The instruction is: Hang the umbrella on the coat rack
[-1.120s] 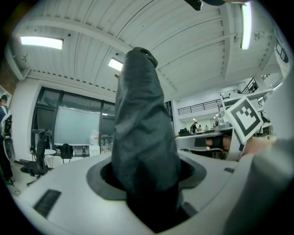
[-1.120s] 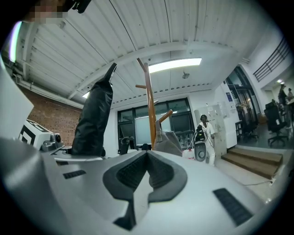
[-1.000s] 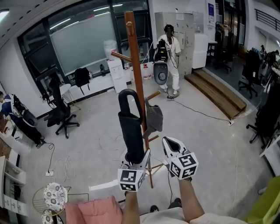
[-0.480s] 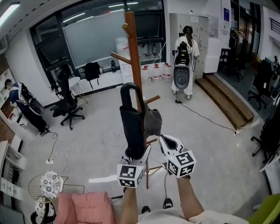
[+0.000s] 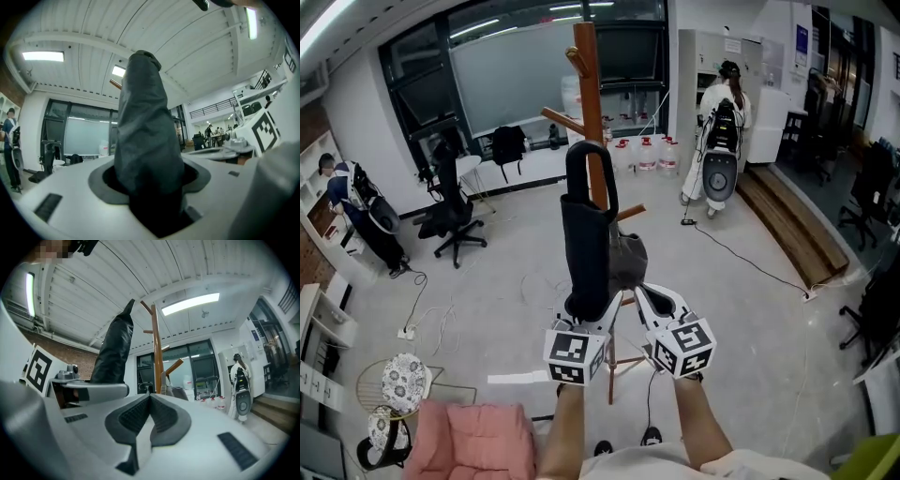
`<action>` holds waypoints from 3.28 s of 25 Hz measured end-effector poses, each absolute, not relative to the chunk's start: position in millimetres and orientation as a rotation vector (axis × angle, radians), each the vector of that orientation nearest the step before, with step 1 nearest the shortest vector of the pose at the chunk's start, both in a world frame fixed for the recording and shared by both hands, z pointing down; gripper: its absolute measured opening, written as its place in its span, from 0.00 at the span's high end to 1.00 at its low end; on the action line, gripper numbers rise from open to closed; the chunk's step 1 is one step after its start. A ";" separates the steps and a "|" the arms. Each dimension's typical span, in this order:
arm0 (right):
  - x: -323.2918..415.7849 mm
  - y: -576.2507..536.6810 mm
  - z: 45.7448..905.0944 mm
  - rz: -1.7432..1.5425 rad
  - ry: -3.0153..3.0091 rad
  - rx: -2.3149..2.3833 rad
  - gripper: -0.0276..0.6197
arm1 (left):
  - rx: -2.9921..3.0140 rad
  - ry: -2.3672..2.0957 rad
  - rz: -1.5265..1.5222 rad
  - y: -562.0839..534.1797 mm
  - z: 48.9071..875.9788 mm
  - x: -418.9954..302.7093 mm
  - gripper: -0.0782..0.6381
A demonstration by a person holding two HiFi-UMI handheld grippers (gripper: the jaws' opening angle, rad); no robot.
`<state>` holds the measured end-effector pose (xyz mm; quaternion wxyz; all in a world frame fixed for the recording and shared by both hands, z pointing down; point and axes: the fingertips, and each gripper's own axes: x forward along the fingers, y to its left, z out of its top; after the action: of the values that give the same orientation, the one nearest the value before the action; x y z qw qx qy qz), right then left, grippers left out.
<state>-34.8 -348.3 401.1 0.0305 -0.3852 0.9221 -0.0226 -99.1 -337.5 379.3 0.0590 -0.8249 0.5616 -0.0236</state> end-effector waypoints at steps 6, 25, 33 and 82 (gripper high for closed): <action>-43.4 -352.7 404.6 -0.081 2.849 -1.158 0.95 | -2.467 1.683 -0.057 -352.8 350.7 -107.1 0.50; -63.5 -352.8 397.8 -0.062 2.854 -1.124 0.95 | -2.497 1.587 0.017 -392.5 281.6 -117.7 0.50; -58.7 -355.0 399.9 -0.068 2.845 -1.125 0.95 | -2.471 1.584 0.003 -410.3 262.9 -118.9 0.50; -32.8 -348.5 421.2 -0.131 2.835 -1.199 0.95 | -2.581 1.695 -0.082 -463.3 299.6 -125.7 0.50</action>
<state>-32.8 -348.5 421.2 0.0305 -0.3889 0.9198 -0.0424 -125.7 -463.3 299.6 0.0261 -0.8353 0.5486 -0.0267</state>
